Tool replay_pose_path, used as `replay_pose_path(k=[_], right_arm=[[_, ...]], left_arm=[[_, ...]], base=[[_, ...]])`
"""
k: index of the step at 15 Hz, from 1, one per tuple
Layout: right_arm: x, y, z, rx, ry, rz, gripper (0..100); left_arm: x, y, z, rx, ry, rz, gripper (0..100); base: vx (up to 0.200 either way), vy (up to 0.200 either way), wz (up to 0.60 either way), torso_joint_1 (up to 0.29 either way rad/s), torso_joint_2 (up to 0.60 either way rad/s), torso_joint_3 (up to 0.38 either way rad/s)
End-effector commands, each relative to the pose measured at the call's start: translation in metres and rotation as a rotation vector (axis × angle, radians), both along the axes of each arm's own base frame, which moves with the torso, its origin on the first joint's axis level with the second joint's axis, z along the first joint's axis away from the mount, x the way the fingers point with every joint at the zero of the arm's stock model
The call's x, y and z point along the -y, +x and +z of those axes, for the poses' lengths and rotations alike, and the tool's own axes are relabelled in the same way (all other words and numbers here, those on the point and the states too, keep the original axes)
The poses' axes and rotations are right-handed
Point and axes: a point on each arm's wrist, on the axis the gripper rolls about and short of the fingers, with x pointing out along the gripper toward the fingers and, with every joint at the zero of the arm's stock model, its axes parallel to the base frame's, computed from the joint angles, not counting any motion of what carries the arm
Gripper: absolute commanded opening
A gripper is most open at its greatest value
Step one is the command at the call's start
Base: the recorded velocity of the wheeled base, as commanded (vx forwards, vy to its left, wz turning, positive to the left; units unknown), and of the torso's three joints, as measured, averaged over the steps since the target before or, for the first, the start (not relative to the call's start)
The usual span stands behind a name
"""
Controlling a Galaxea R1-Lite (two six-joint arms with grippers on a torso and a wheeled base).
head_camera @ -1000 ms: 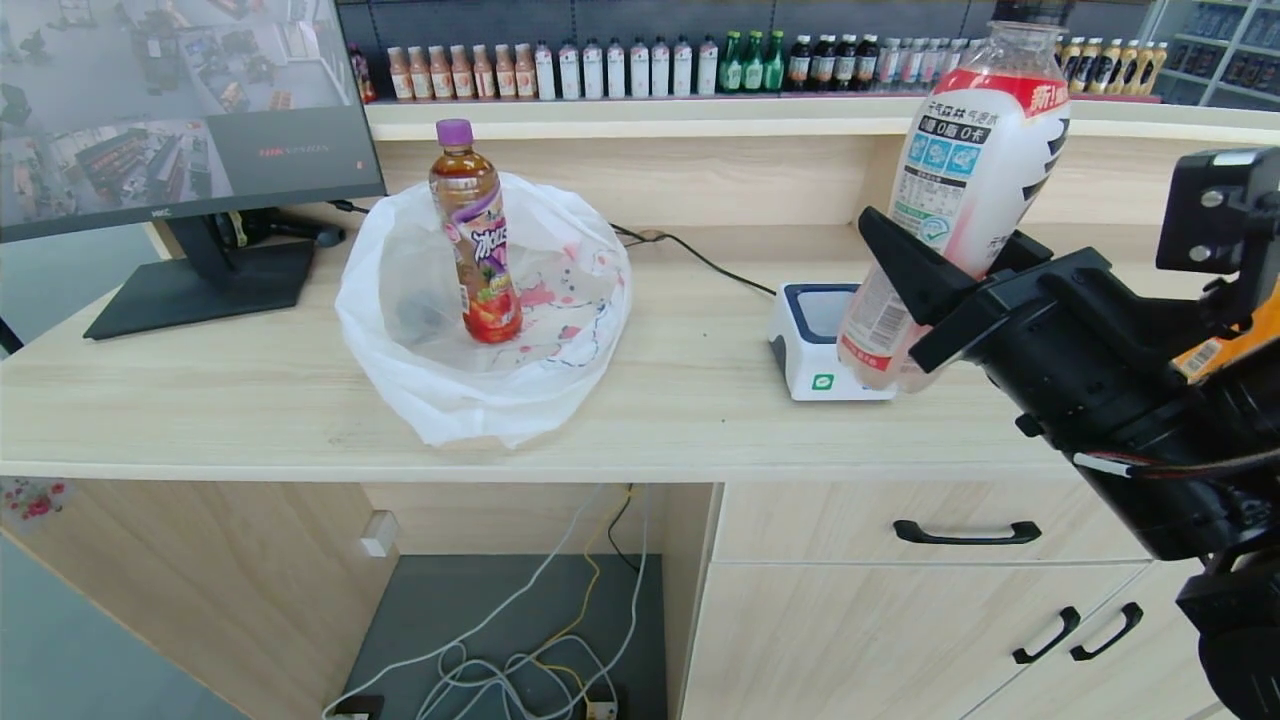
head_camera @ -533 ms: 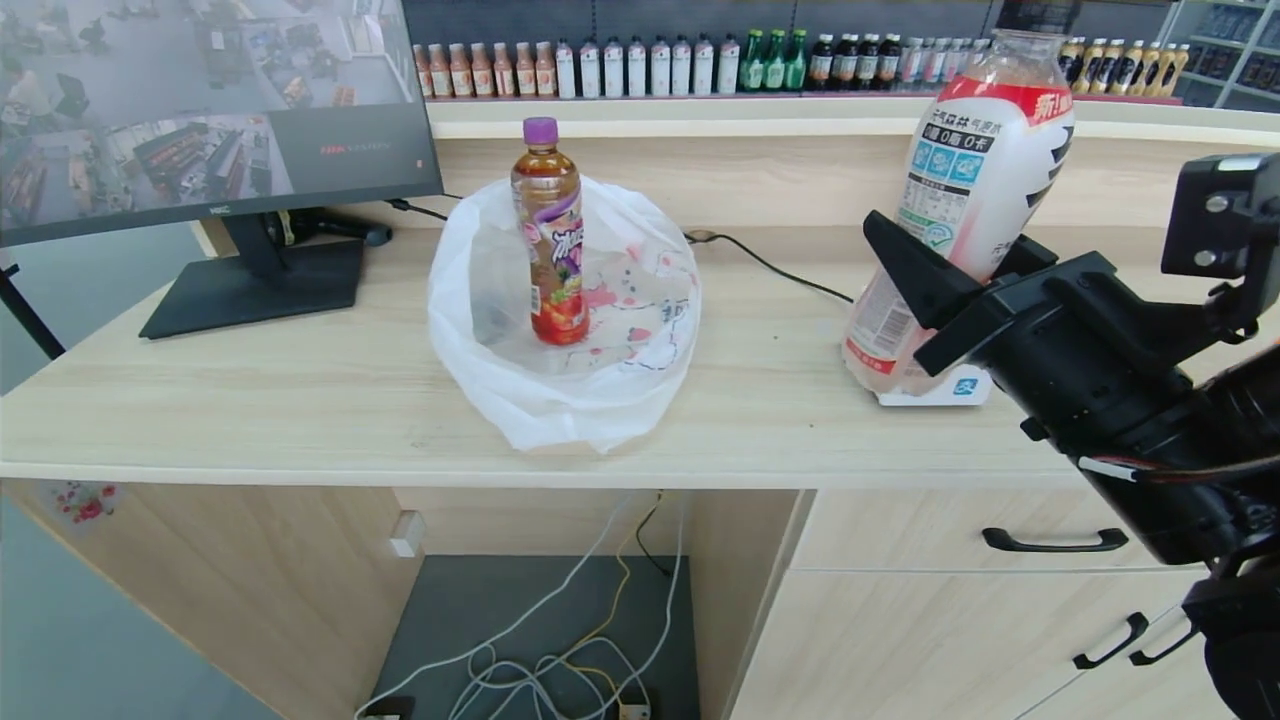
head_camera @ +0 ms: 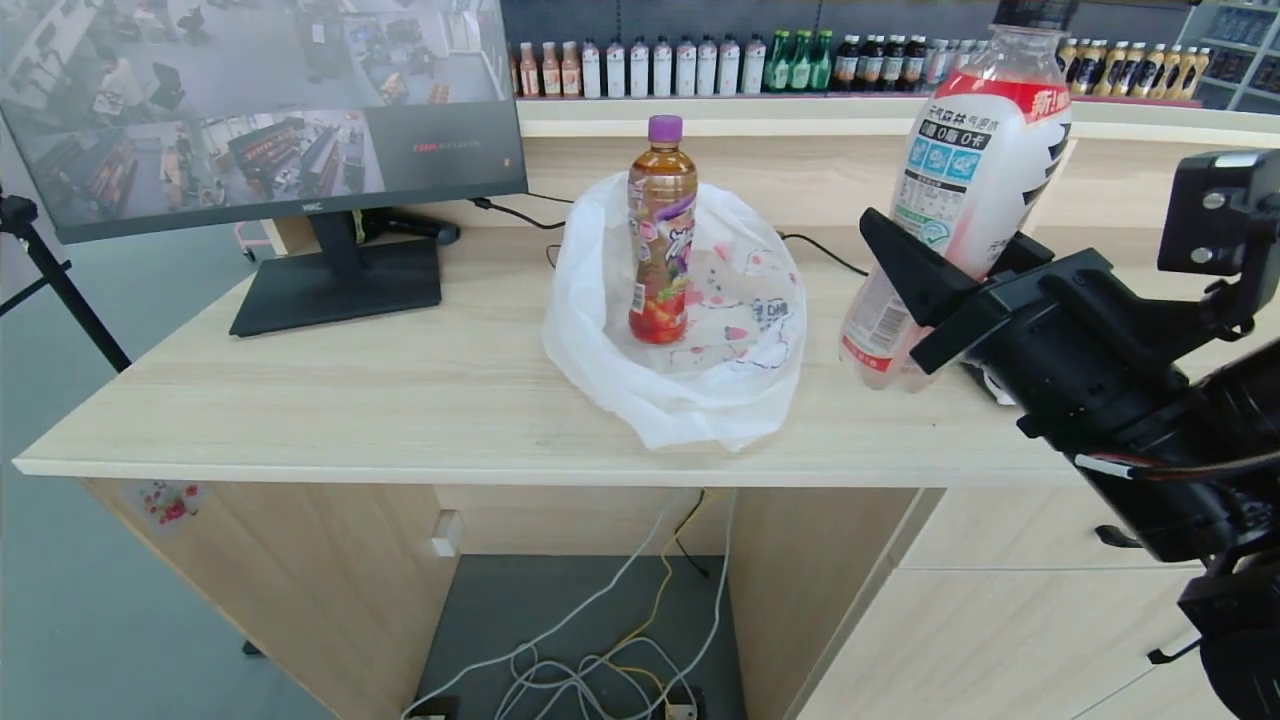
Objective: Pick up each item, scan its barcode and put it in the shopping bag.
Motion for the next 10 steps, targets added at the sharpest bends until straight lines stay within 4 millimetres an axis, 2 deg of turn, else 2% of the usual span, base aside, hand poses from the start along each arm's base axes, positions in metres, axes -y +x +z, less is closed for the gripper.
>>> replay_pose_path(k=[1, 3, 5, 8, 10], right_arm=[[-0.005, 0.008, 0.003, 0.015, 0.006, -0.002, 0], [-0.015, 0.027, 0.009, 0.049, 0.017, -0.011, 0], [-0.020, 0.042, 0.005, 0.049, 0.012, -0.027, 0], [-0.026, 0.055, 0.013, 0.086, 0.036, -0.031, 0], [-0.032, 0.066, 0.008, 0.082, 0.033, -0.031, 0]], left_arm=[[0.000, 0.000, 0.000, 0.002, 0.000, 0.000, 100], [0.000, 0.000, 0.000, 0.000, 0.004, 0.000, 100], [0.000, 0.000, 0.000, 0.000, 0.003, 0.001, 100], [0.000, 0.000, 0.000, 0.000, 0.006, 0.000, 100], [0.000, 0.000, 0.000, 0.000, 0.006, 0.000, 100]], base=[[0.000, 0.000, 0.00, 0.000, 0.00, 0.000], [0.000, 0.000, 0.00, 0.000, 0.00, 0.000], [0.000, 0.000, 0.00, 0.000, 0.00, 0.000], [0.000, 0.000, 0.00, 0.000, 0.00, 0.000], [0.000, 0.000, 0.00, 0.000, 0.00, 0.000]])
